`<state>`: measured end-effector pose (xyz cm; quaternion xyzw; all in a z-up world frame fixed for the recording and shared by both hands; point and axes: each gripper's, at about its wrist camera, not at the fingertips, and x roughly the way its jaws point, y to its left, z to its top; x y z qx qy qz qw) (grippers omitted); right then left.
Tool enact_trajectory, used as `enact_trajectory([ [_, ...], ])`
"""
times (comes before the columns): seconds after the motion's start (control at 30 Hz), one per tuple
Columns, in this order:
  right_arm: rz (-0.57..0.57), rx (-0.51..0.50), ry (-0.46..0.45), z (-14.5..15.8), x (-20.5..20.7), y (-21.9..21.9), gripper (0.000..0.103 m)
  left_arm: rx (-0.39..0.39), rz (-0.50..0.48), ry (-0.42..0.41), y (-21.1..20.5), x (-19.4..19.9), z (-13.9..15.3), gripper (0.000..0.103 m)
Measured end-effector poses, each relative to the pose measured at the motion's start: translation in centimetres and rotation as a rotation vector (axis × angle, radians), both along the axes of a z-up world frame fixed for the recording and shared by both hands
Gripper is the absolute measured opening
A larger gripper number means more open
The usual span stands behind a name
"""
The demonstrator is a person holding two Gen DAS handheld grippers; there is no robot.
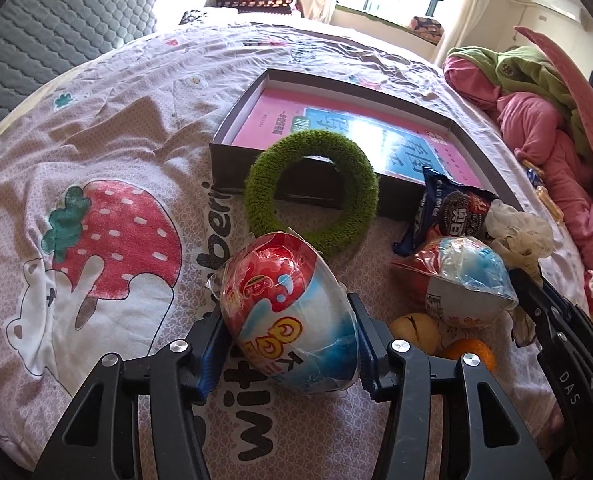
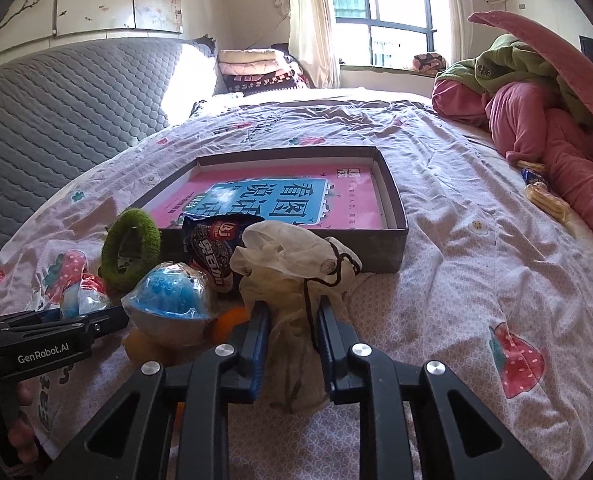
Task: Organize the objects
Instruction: 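Close the left tool on the egg while the right tool grasps the mesh bag, then carry the egg with the left tool while the right tool carries the bag over the tray box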
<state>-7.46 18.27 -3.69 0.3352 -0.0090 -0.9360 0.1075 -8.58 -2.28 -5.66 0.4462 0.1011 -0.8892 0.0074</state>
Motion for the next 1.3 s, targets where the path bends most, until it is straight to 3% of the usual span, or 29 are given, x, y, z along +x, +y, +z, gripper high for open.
enact_trajectory([
  [0.27,0.004,-0.013,0.067,0.9,1.2,0.5,0.023,0.005,-0.032,0.052,0.5,1.2,1.1,0.055],
  [0.97,0.057,0.011,0.250,4.3,5.0,-0.2,0.023,-0.082,-0.103,0.229,2.9,4.6,6.2,0.055],
  [1.3,0.081,0.010,0.266,5.0,4.8,-0.4,0.023,-0.079,-0.112,0.279,2.2,3.0,7.8,0.055],
])
